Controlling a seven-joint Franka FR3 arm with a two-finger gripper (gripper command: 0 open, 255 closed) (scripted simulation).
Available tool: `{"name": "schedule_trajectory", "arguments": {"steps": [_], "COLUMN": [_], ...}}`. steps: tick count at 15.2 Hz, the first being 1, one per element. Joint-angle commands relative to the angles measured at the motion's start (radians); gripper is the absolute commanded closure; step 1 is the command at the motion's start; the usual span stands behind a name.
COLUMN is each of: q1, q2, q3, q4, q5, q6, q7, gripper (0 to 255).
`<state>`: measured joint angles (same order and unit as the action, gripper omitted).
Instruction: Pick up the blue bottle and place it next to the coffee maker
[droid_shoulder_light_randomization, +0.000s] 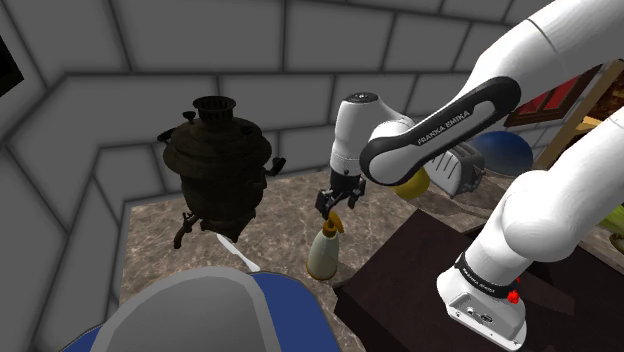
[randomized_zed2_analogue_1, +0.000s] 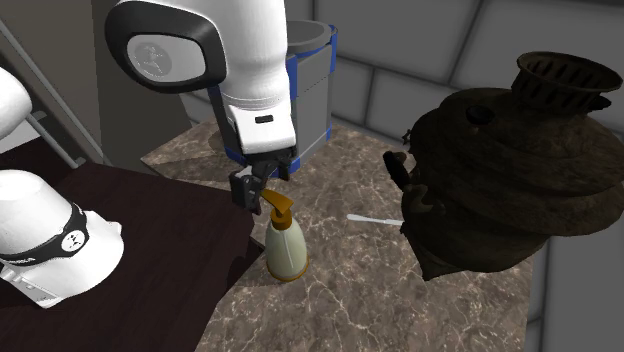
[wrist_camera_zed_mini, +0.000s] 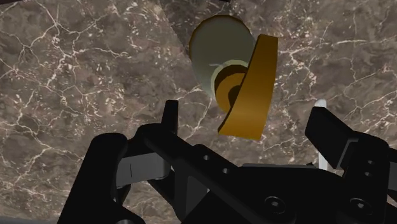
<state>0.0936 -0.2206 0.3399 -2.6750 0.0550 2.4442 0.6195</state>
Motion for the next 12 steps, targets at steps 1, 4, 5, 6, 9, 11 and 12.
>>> {"name": "schedule_trajectory", "arguments": {"steps": [1,4,5,6,9,11,12], "q1": [-0.001,-0.009,-0.012,-0.015,-0.019,-0.019,-0.019], "q2": [0.044,0.086,0.101,0.116,0.141,0.141,0.141], "q3": [0.016,0.02,0.022,0.023,0.024,0.024,0.024], "q4": [0.003,-0.007,-0.01,-0.012,-0.016,-0.016,-0.016], "q5": [-0.015,-0.037,-0.046,-0.055,-0.072,-0.072,-0.072], "q6": [0.041,0.092,0.108,0.125,0.151,0.151,0.151], "q7": [0.029,0.045,0.051,0.058,0.07,0.07,0.07], "gripper": [0,0,0,0,0,0,0]}}
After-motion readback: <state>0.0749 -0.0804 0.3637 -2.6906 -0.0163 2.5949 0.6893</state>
